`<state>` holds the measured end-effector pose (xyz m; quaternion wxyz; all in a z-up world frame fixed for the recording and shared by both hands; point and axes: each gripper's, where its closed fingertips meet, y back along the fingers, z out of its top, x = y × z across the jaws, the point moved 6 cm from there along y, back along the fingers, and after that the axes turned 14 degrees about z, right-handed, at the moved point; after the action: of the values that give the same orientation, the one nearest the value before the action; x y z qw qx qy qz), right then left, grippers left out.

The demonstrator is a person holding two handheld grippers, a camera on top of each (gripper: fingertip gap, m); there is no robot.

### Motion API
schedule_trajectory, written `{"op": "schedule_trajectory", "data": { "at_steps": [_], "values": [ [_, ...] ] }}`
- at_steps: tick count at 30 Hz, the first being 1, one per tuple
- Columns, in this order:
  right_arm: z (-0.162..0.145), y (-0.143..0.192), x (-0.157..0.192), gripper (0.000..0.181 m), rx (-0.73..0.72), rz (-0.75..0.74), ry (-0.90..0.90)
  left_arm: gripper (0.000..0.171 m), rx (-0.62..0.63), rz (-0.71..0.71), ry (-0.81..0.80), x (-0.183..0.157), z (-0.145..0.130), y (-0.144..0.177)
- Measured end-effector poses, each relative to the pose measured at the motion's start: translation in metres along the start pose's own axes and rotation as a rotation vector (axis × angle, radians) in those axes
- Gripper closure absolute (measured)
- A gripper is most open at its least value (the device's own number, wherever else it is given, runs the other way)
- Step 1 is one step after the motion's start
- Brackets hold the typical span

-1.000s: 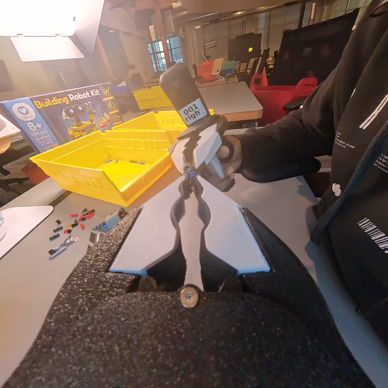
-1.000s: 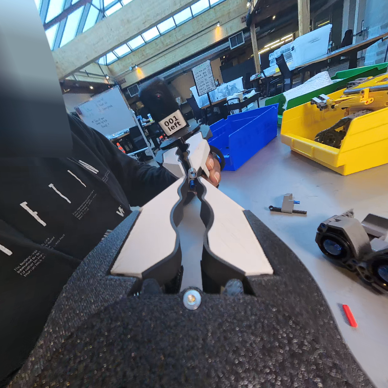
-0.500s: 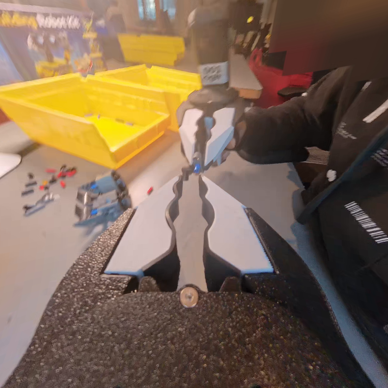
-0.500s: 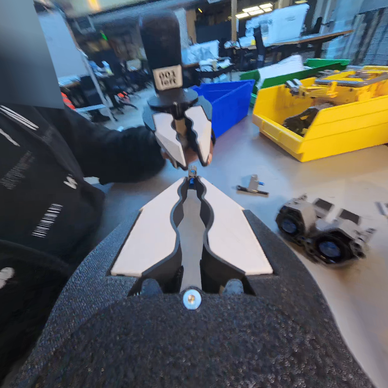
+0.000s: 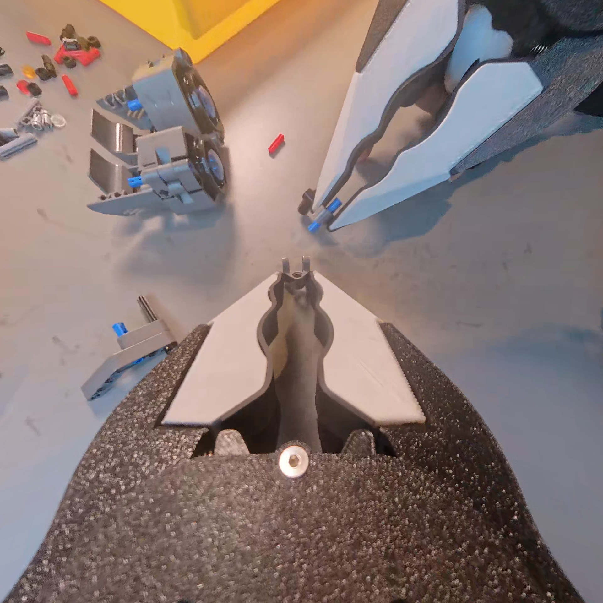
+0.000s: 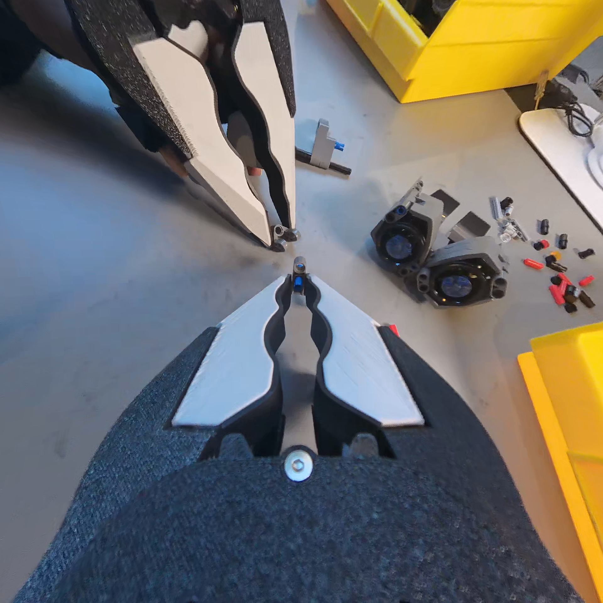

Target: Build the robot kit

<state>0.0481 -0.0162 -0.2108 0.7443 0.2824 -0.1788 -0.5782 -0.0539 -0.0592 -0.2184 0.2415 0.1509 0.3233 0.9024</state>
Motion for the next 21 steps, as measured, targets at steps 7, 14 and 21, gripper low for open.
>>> {"op": "schedule_trajectory", "data": {
  "at_steps": [7, 14, 21],
  "values": [
    [-0.004, 0.0, 0.008, 0.165, 0.089, 0.023, -0.013, 0.157, 0.006, -0.021, 0.012, -0.005, 0.0, 0.001],
    [-0.01, 0.008, 0.015, 0.155, 0.113, 0.136, -0.095, 0.157, -0.013, -0.039, -0.002, -0.011, 0.004, 0.0],
    [-0.003, 0.027, 0.013, 0.135, 0.054, 0.29, -0.03, 0.157, -0.056, -0.089, 0.011, -0.018, 0.011, 0.005]
  ]
}}
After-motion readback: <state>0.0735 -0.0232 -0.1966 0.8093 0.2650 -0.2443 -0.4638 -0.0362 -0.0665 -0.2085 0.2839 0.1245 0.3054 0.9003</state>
